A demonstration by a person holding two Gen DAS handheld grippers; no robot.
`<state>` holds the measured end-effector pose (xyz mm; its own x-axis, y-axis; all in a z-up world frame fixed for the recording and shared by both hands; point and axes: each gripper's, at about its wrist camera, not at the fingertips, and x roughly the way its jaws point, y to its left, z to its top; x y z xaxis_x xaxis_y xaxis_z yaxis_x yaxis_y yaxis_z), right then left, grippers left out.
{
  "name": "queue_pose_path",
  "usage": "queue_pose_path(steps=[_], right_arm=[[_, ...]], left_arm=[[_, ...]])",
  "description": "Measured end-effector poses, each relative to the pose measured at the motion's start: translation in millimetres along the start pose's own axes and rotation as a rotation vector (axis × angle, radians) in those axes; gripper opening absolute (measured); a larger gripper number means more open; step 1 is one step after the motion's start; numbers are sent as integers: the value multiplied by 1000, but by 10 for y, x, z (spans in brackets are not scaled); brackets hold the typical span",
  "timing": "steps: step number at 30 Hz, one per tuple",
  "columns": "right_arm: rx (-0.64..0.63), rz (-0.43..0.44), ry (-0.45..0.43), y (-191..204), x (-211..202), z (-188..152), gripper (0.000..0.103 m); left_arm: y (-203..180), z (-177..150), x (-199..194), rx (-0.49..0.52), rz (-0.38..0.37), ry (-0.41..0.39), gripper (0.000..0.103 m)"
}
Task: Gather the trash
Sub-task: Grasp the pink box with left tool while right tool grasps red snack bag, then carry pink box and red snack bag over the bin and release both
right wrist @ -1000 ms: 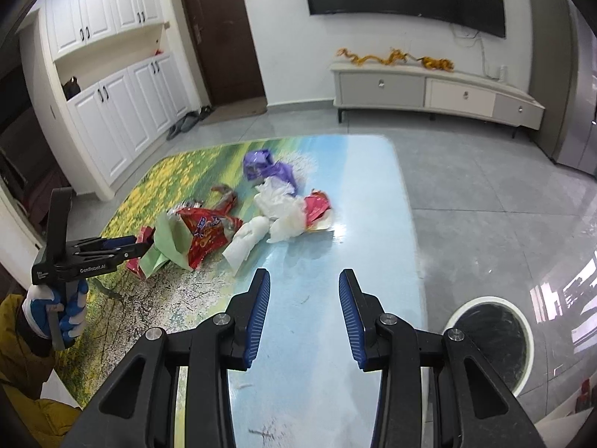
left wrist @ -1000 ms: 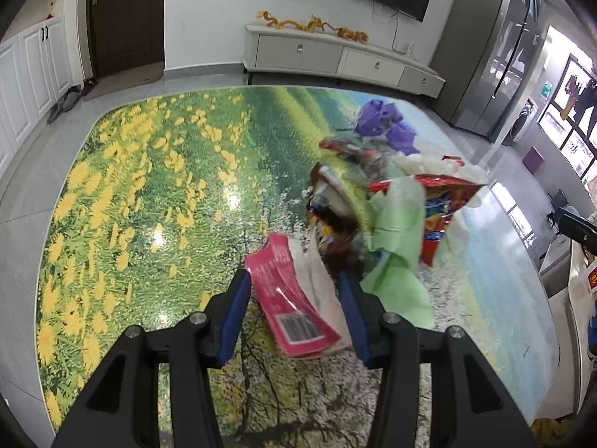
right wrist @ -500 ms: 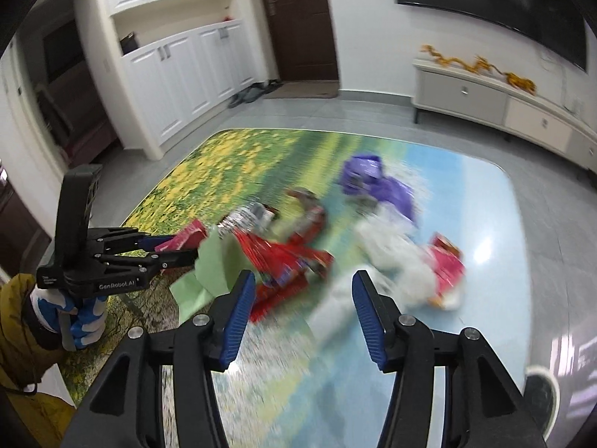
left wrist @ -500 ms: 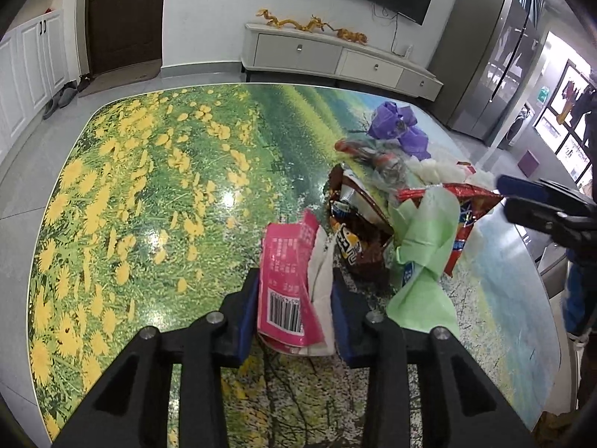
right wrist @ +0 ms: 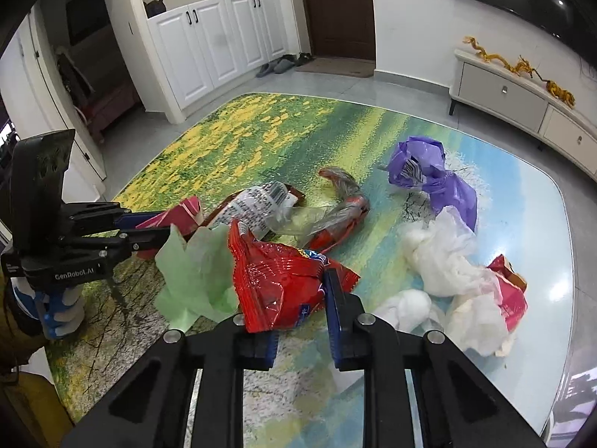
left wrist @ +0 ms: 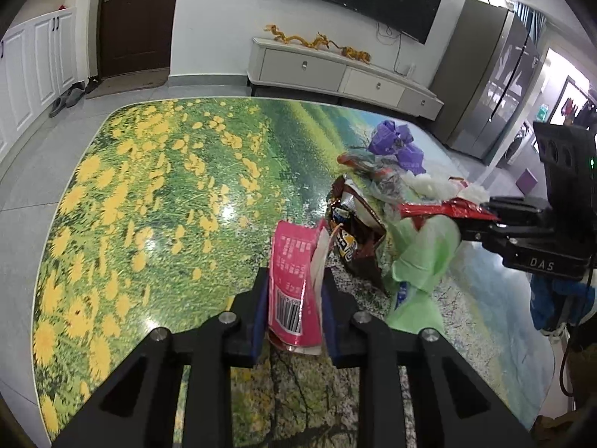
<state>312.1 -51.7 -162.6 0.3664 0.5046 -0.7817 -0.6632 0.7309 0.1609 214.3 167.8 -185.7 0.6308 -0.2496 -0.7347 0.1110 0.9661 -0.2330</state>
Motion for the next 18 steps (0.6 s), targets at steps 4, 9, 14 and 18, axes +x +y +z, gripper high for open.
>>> queue_pose_path(steps=[4, 9, 14, 18], right_arm=[[8, 0, -40, 94, -219, -77, 19], [29, -5, -94, 186, -576, -235, 18], [81, -45, -174, 155, -1115, -493, 18], [135, -106, -230, 92, -1561, -805, 18]], left_arm=[[-1, -67, -218, -12, 7, -27, 24], [-57, -143, -536, -10, 6, -67, 24], [-252, -173, -876, 31, -11, -123, 24], [-498, -152, -1098, 78, -40, -164, 24]])
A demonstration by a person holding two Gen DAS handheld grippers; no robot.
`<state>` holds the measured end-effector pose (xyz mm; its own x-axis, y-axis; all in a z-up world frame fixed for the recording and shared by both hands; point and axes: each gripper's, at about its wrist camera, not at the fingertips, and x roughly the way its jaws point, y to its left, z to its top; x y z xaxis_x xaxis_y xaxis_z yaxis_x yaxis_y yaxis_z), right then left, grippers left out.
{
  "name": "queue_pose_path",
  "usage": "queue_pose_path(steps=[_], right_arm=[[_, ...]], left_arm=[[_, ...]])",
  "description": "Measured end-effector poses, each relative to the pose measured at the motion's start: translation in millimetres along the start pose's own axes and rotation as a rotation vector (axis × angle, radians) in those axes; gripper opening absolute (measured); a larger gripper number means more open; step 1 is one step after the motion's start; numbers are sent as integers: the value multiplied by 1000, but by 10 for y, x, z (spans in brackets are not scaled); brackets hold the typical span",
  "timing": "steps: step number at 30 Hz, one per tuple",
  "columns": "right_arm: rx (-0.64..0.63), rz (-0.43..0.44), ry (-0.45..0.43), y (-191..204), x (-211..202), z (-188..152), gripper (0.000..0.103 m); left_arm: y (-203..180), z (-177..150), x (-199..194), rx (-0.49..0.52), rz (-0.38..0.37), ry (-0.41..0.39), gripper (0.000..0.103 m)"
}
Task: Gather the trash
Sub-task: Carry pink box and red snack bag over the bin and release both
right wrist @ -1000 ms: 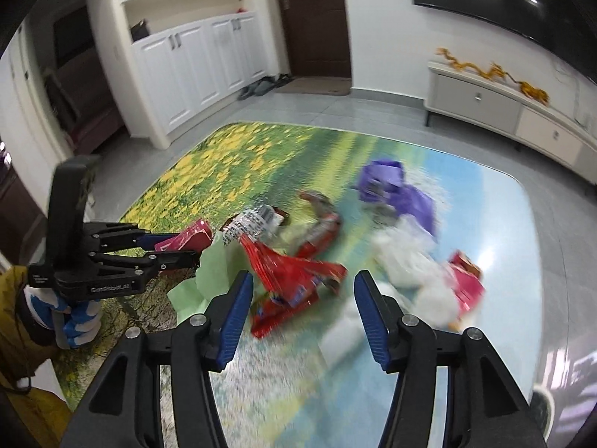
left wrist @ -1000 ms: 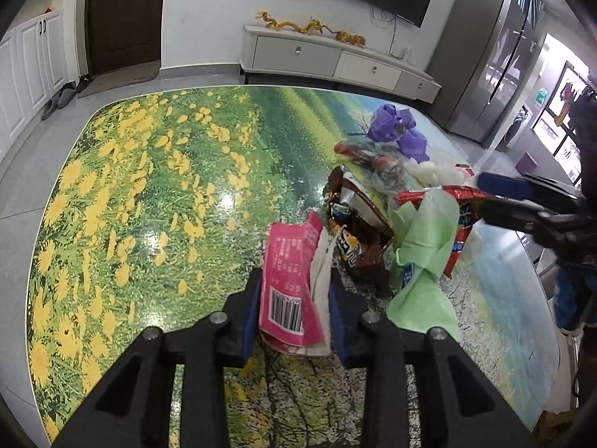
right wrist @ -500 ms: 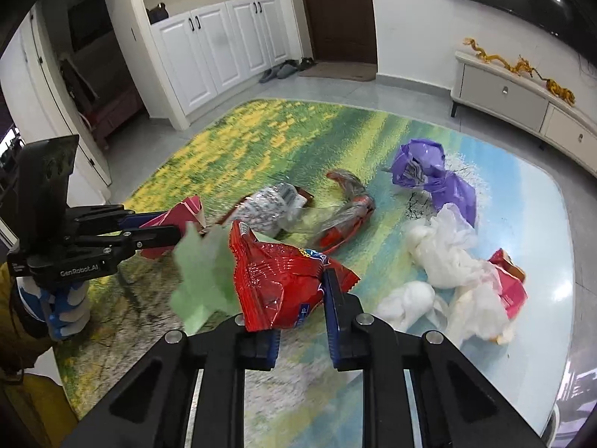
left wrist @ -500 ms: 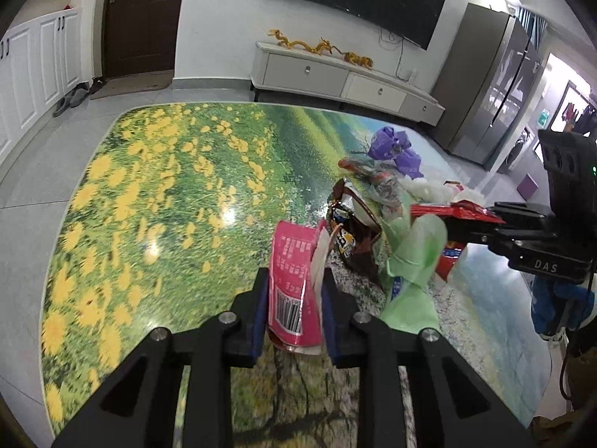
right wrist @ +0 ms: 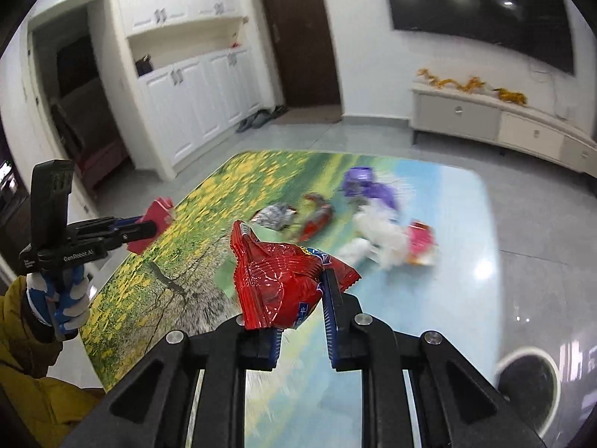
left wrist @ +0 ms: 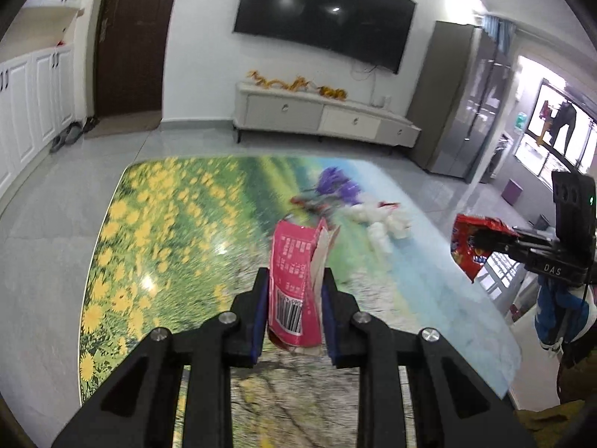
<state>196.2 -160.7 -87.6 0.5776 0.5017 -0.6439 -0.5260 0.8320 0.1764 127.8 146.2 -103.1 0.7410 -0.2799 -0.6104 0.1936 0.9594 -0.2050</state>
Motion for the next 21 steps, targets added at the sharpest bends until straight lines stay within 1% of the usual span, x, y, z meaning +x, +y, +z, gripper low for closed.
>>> queue_pose_path(steps=[5, 9, 11, 15, 17, 21], right_arm=[[91, -104, -59, -301, -619, -366, 19], [176, -172, -100, -617, -998, -667, 19], [224, -207, -125, -809, -1190, -828, 19], [304, -271, -162, -1181, -1464, -1121, 19], [362, -307, -182, -1425, -1573, -1289, 19], [466, -383, -187, -1946, -1618, -1551, 20]], left_arm=[[-391, 105, -108, 62, -63, -26, 24], [-755, 203, -37, 98, -129, -14, 24], [-1007, 258, 45, 128, -164, 0, 24], [-1559, 384, 305, 200, -225, 45, 24], [-1899, 474, 483, 253, -260, 71, 24], [-2643, 621, 910, 361, -311, 121, 24]])
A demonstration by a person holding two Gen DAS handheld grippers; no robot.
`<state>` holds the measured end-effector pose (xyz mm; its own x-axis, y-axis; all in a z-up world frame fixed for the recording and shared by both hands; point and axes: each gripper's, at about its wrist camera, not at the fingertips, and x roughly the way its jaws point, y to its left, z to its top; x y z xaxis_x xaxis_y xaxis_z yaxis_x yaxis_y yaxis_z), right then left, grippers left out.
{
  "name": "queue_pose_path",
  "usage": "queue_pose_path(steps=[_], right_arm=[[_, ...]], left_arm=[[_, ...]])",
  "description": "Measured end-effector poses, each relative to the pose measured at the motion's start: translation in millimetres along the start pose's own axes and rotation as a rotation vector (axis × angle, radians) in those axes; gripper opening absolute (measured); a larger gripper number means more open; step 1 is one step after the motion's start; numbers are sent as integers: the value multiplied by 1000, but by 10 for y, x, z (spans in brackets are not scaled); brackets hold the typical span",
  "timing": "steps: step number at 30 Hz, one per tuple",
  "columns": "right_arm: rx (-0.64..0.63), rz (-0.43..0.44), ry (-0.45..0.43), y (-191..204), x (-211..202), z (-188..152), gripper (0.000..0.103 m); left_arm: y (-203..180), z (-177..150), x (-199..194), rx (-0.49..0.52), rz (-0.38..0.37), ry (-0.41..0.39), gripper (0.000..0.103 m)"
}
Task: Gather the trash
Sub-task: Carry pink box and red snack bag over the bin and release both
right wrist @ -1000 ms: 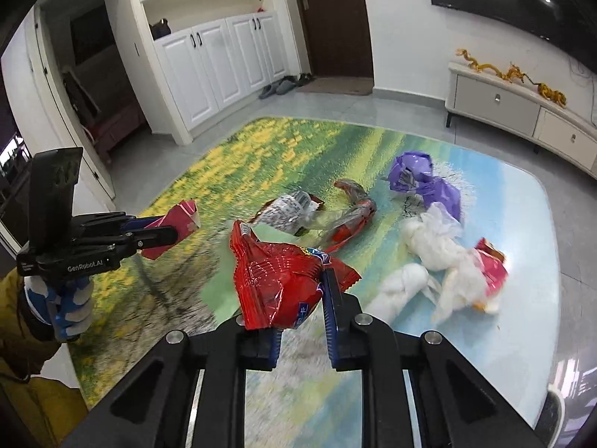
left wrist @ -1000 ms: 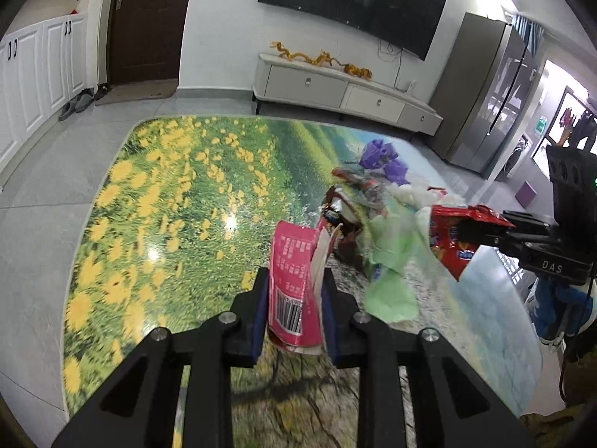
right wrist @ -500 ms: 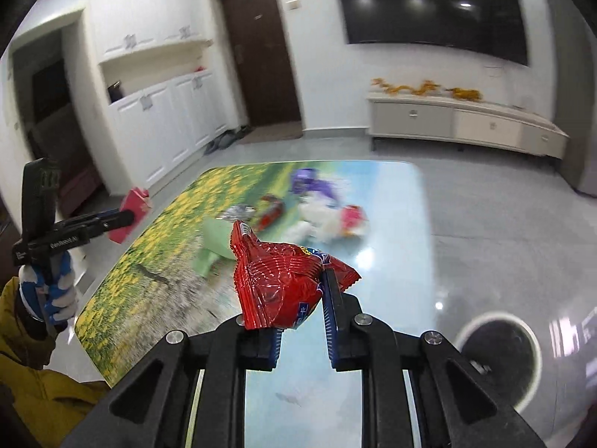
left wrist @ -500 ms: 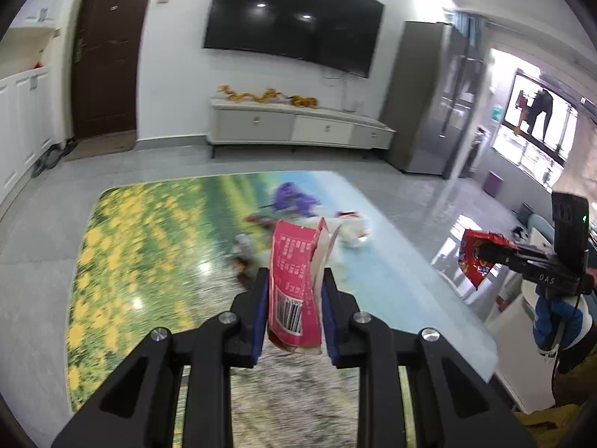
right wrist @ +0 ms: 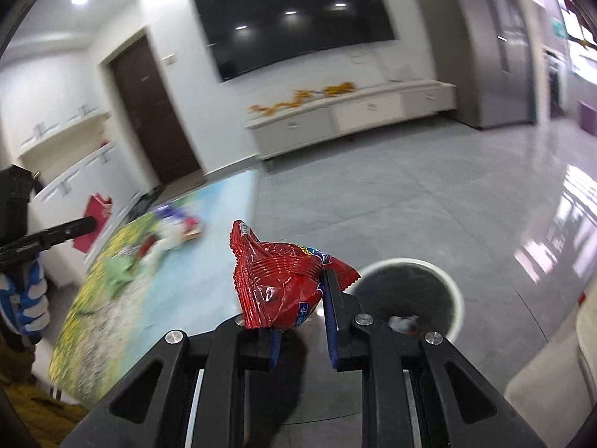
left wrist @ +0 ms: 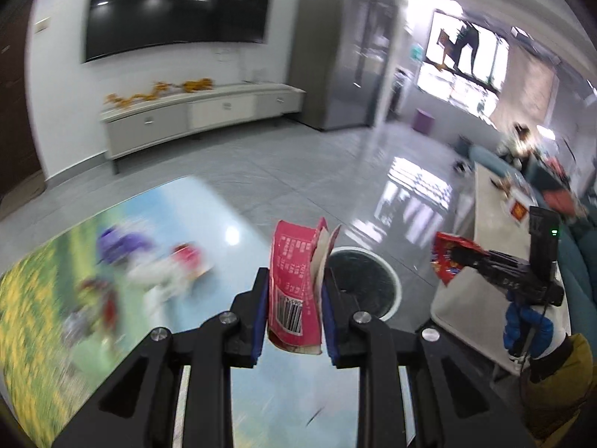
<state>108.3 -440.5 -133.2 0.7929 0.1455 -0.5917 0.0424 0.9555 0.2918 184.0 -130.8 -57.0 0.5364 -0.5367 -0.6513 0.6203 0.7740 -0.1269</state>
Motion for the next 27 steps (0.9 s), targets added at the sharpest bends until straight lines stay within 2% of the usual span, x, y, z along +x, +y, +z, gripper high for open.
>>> queue_pose_path(steps=[6, 13, 19, 21, 27], right_arm=[[90, -82, 57, -661, 558, 71, 23], [125, -129, 171, -1137, 1239, 67, 28], [135, -149, 236, -1360, 1688, 13, 34], [138, -168, 250, -1414, 1795, -7, 50], [142, -184, 275, -1439, 1893, -53, 52]], left_arm=[[-632, 509, 1043, 64, -81, 86, 24], [-1066, 670, 2083, 90, -137, 186, 26], [-1088, 629, 2599, 49, -145, 233, 30], [-1068, 616, 2732, 30, -151, 247, 35], [-997, 591, 2881, -10, -170, 265, 46]])
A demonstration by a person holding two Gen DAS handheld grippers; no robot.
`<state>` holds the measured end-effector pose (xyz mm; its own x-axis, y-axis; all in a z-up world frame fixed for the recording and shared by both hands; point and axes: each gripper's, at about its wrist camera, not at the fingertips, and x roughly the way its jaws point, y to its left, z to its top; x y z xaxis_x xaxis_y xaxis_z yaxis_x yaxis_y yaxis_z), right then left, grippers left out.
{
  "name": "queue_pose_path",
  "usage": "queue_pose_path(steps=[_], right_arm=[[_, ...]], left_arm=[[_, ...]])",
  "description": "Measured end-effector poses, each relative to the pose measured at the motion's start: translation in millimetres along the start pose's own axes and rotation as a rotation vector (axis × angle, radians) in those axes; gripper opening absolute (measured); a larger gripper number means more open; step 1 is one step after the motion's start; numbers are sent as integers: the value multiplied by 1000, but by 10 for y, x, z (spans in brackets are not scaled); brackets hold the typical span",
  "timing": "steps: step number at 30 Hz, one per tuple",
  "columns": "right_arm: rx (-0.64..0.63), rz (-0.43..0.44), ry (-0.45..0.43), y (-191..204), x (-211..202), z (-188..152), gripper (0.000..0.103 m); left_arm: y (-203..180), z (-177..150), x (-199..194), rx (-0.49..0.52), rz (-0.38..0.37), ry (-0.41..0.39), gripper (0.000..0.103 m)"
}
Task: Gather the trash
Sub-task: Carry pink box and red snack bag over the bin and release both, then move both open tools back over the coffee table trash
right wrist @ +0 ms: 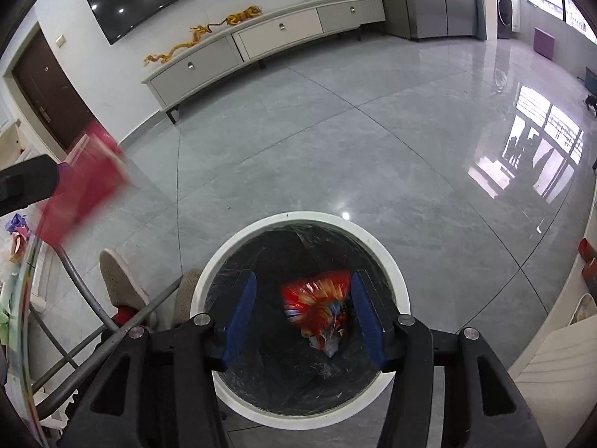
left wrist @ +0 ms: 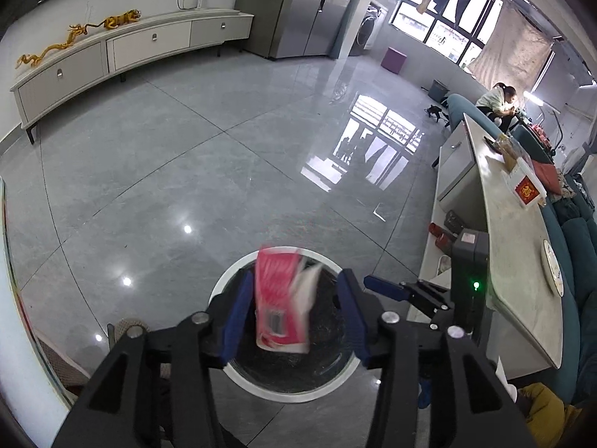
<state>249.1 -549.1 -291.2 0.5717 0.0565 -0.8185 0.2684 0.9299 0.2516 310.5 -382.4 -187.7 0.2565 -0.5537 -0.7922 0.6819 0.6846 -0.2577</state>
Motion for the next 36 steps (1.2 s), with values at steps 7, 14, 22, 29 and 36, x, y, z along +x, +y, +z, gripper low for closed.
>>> queue_pose_path(steps=[7, 14, 22, 29, 36], right_arm=[[-27, -17, -42, 171, -294, -33, 52], [-41, -25, -154, 431, -960, -61, 57], [-112, 20, -285, 1057, -1731, -183, 59], [-188, 81, -368, 1566, -2233, -324, 59], [-255, 99, -435, 1985, -2697, -470, 59]], left_arm=[[1, -39, -230, -1, 10, -38, 47], [-74, -262, -915, 58, 87, -164, 47], [230, -717, -1890, 11, 176, -295, 47], [514, -1230, -2615, -45, 292, -333, 47], [922, -1823, -3326, -144, 372, -408, 47]])
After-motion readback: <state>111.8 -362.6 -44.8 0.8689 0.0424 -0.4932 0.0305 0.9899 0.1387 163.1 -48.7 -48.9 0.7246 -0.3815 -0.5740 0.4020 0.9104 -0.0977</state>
